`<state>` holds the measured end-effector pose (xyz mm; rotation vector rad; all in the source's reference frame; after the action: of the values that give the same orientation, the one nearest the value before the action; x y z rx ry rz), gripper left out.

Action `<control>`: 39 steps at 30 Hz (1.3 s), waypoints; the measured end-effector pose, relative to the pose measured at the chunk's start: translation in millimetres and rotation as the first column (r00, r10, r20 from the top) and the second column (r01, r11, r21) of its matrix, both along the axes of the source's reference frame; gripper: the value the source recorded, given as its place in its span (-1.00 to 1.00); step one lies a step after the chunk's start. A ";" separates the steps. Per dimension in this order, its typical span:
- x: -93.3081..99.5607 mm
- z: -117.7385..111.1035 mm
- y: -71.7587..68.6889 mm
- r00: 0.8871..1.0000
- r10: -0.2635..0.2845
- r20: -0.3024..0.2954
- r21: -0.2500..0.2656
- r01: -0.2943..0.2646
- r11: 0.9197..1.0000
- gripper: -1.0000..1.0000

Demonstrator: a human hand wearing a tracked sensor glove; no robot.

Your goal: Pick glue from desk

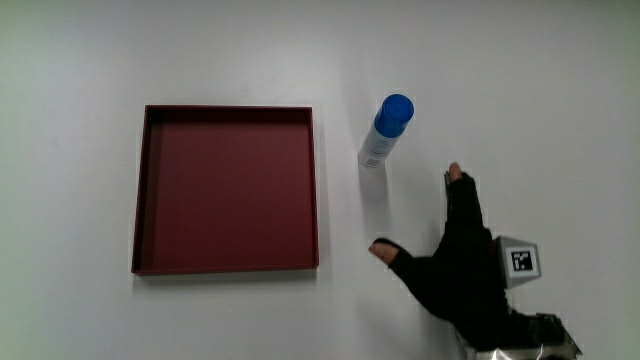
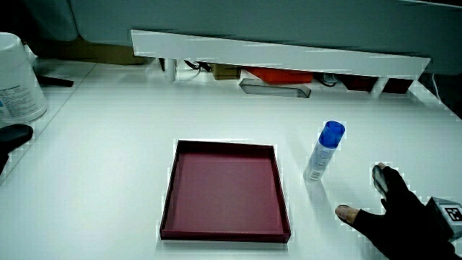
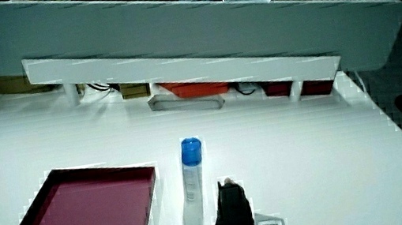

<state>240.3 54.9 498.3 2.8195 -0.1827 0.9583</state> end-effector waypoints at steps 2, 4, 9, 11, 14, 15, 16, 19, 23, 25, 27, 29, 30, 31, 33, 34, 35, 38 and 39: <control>-4.2 1.2 -7.4 0.987 0.059 0.153 -0.084 -0.047 0.995 0.00; -8.5 2.4 -14.9 0.946 0.129 0.296 -0.174 -0.079 0.981 0.00; -16.8 8.5 -32.7 0.795 0.288 0.533 -0.355 -0.099 0.930 0.00; -19.6 9.5 -38.5 0.785 0.308 0.537 -0.381 -0.100 0.919 0.00; -23.1 12.3 -47.9 0.780 0.316 0.540 -0.393 -0.098 0.914 0.00; -23.7 14.9 -51.0 0.781 0.309 0.543 -0.386 -0.094 0.917 0.00; -25.7 13.8 -53.6 0.775 0.308 0.551 -0.389 -0.088 0.917 0.00; -28.0 20.0 -60.6 0.778 0.319 0.541 -0.402 -0.094 0.911 0.00; -32.1 26.0 -68.3 0.781 0.317 0.538 -0.407 -0.089 0.909 0.00; -34.6 25.7 -71.3 0.777 0.313 0.546 -0.406 -0.082 0.910 0.00; -35.9 25.9 -73.0 0.780 0.317 0.540 -0.411 -0.084 0.908 0.00; -36.6 26.7 -74.7 0.785 0.311 0.537 -0.407 -0.082 0.910 0.00; -36.7 28.2 -75.4 0.780 0.305 0.547 -0.402 -0.075 0.913 0.00; -37.4 27.4 -75.6 0.777 0.308 0.549 -0.402 -0.078 0.912 0.00; -37.3 29.0 -75.8 0.779 0.307 0.547 -0.404 -0.075 0.911 0.00; -37.6 27.9 -75.3 0.777 0.315 0.545 -0.410 -0.081 0.909 0.00; -36.7 29.9 -75.4 0.777 0.306 0.549 -0.400 -0.077 0.913 0.00; -36.7 31.3 -75.6 0.765 0.308 0.566 -0.394 -0.078 0.916 0.10; -35.8 32.5 -75.6 0.768 0.310 0.560 -0.386 -0.089 0.918 0.13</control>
<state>204.6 -20.7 530.7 2.1499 0.2109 1.7500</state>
